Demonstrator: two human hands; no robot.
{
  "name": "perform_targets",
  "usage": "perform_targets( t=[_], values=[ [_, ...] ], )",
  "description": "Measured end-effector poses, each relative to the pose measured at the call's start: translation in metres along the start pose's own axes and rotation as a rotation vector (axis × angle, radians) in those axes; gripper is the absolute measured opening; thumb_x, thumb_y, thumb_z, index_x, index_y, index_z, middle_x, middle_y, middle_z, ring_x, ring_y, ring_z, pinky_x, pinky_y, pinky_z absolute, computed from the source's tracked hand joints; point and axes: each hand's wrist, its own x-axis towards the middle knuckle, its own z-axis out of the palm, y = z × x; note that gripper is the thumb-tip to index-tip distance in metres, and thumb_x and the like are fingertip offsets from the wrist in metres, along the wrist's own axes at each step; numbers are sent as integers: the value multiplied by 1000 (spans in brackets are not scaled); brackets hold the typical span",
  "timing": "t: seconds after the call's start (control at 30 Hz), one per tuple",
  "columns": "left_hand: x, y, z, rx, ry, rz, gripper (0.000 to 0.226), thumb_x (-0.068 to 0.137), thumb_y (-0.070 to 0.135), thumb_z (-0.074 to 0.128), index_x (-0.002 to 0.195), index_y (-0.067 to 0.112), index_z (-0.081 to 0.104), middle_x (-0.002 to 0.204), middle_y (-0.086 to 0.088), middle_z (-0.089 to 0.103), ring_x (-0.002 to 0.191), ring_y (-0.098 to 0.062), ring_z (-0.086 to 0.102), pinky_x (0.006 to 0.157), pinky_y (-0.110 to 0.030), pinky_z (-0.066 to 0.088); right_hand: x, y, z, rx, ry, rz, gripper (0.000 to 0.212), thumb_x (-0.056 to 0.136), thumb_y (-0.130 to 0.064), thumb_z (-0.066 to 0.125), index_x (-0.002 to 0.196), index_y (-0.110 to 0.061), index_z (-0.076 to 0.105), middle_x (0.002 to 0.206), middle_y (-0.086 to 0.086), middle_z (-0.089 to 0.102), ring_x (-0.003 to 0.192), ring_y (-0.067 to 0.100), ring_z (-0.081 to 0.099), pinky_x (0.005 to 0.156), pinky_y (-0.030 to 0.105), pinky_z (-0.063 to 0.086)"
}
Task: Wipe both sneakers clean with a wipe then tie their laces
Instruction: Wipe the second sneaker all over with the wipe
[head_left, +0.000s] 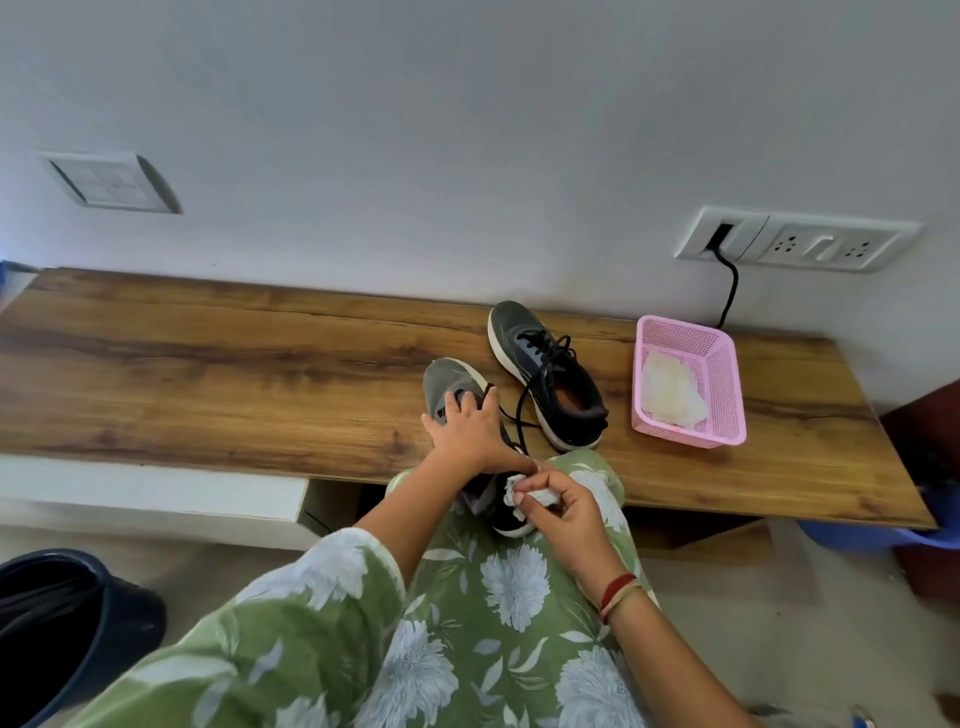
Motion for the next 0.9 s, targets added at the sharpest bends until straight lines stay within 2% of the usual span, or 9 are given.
perform_targets(
  t=[0.1,0.23,0.33,0.47,0.53,0.63,0.7,0.8,0.9],
  values=[
    [4,4,-3,-46,-84,12,92,70,66,66,146,30,27,152,-12,18,140,-38,19,108,-60,27,1,4,-1,12,5,-12,9,80,-4,69,79,-13,68,109,-12,63,114,-3,52,86,11,42],
    [10,-12,11,-141,-14,136,42,73,61,65,108,37,66,144,-8,35,138,-36,25,108,-56,29,0,5,-1,-13,-23,-37,9,80,-4,69,79,-13,69,109,-15,62,116,-4,50,85,10,42],
    [6,-19,23,-303,177,203,24,83,43,63,101,30,72,132,-4,53,127,-28,44,102,-49,38,0,4,-1,-27,-21,-27,12,80,-6,69,78,-18,69,118,-9,57,116,-5,49,86,10,42],
    [-12,-20,26,-375,535,255,19,91,25,59,100,16,74,97,-2,66,95,-21,60,84,-39,47,-2,4,-1,-41,-2,-25,16,80,-8,70,77,-23,69,121,-7,56,115,2,52,93,25,45],
    [-21,-24,21,-598,629,178,18,93,22,59,103,15,73,92,2,68,85,-15,63,76,-29,50,-2,5,-1,-27,7,-24,16,79,-8,70,76,-23,70,121,-8,57,116,5,53,96,29,45],
    [-25,-38,15,-1117,623,-96,17,93,21,59,103,14,71,77,4,67,62,-8,60,56,-17,48,-2,5,-2,-33,6,-21,15,79,-9,70,76,-24,69,122,-6,58,117,4,52,98,31,43],
    [-22,-55,18,-1295,633,-294,16,94,20,58,98,9,69,65,1,60,54,-9,51,48,-18,41,-2,4,-1,-51,6,-20,14,79,-9,70,76,-23,69,125,-3,57,116,3,51,98,31,43],
    [-20,-75,30,-1300,595,-446,16,93,13,56,104,6,66,78,-6,65,68,-17,57,63,-28,45,-3,4,-1,-68,7,-24,14,80,-8,69,77,-22,69,126,-1,57,116,4,51,98,31,42],
    [-23,-75,38,-1005,579,-348,29,87,13,54,115,19,59,113,-6,58,99,-22,54,84,-36,45,-3,4,-1,-72,1,-27,13,80,-9,69,78,-22,69,124,-3,57,116,2,51,94,23,42]
  ],
)
